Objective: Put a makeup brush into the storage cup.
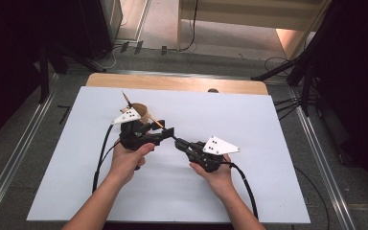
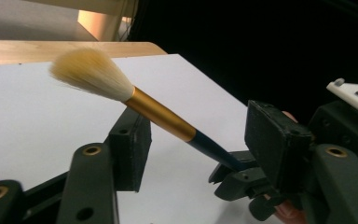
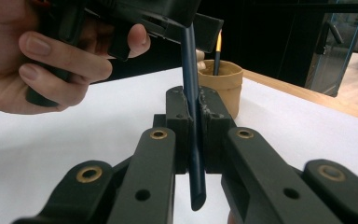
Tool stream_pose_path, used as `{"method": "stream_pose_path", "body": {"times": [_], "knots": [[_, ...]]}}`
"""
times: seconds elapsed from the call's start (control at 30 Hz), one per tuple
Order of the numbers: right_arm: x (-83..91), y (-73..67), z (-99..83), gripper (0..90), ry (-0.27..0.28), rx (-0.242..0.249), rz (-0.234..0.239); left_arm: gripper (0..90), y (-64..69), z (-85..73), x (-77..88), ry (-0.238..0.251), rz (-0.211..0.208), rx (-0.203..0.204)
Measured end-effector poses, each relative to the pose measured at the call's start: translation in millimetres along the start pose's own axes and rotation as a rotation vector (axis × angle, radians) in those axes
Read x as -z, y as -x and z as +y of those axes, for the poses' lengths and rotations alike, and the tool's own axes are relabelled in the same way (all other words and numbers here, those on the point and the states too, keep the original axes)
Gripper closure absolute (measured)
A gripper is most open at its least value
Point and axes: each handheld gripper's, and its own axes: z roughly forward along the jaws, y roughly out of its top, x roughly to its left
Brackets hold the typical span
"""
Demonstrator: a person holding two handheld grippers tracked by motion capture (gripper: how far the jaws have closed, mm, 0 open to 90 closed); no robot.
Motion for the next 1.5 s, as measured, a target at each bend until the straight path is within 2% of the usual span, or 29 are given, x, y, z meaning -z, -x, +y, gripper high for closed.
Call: {"method": "stream_pose_path", "body": {"times": [0.1,0.23,0.3,0.33,0.37,0.4,0.43,0.47,0.53,0.63,1.0,1.03,1.1,1.17,1.23,1.37,1.5], "knots": [[0.0,0.4,0.2,85.7,0.006,0.002,-0.004,47.3,-1.2,0.2,0.1,-0.007,0.009,0.007],[0.0,0.0,-0.1,85.7,0.005,0.004,-0.005,53.4,-2.2,0.2,0.3,-0.007,-0.008,0.026],[-0.4,-0.1,-0.5,85.6,0.004,0.01,-0.006,58.9,-2.2,0.1,0.4,-0.008,-0.018,0.027],[-0.3,-0.4,-0.7,85.3,0.014,0.007,0.0,64.9,-2.5,0.2,0.5,-0.01,-0.024,0.03],[0.3,-0.7,-0.5,79.8,0.023,0.008,0.004,71.4,-3.3,0.4,0.9,-0.013,-0.044,0.039],[0.8,-1.5,0.6,57.3,0.027,0.022,-0.008,83.3,-3.6,0.7,1.5,-0.01,-0.044,0.045],[-0.5,-2.5,2.2,32.6,0.007,0.014,-0.028,84.4,-4.8,1.1,2.6,-0.002,-0.067,0.054],[-1.1,-3.3,3.4,25.3,-0.029,-0.012,-0.063,84.6,-5.9,1.7,4.0,0.004,-0.097,0.056],[2.1,-4.3,2.6,25.3,-0.018,-0.006,-0.065,84.9,-4.9,2.6,5.9,-0.003,-0.062,0.026],[3.0,-5.3,1.9,20.9,-0.05,-0.012,-0.044,84.9,-5.7,2.4,7.7,-0.01,-0.035,0.012],[5.6,-4.9,3.3,14.4,-0.06,-0.019,-0.028,85.0,-10.3,4.4,17.1,0.008,0.019,-0.021],[7.4,-6.0,4.6,12.5,-0.071,-0.032,-0.043,85.0,-10.3,4.5,17.7,0.009,0.022,-0.022],[8.7,-8.0,6.0,5.8,-0.075,-0.012,-0.052,85.0,-10.5,5.1,18.5,0.01,0.027,-0.029],[9.4,-9.6,8.1,0.0,-0.088,-0.017,-0.049,85.0,-10.8,5.7,19.2,0.011,0.032,-0.032],[10.8,-9.4,9.7,0.0,-0.092,-0.028,-0.044,85.0,-11.2,6.5,20.3,0.012,0.041,-0.038],[13.8,-6.2,10.9,0.0,-0.101,-0.057,-0.065,85.0,-10.9,8.4,22.0,0.016,0.056,-0.052],[19.8,-2.1,12.0,0.0,-0.101,-0.062,-0.073,85.0,-10.6,10.6,24.4,0.011,0.078,-0.076]]}}
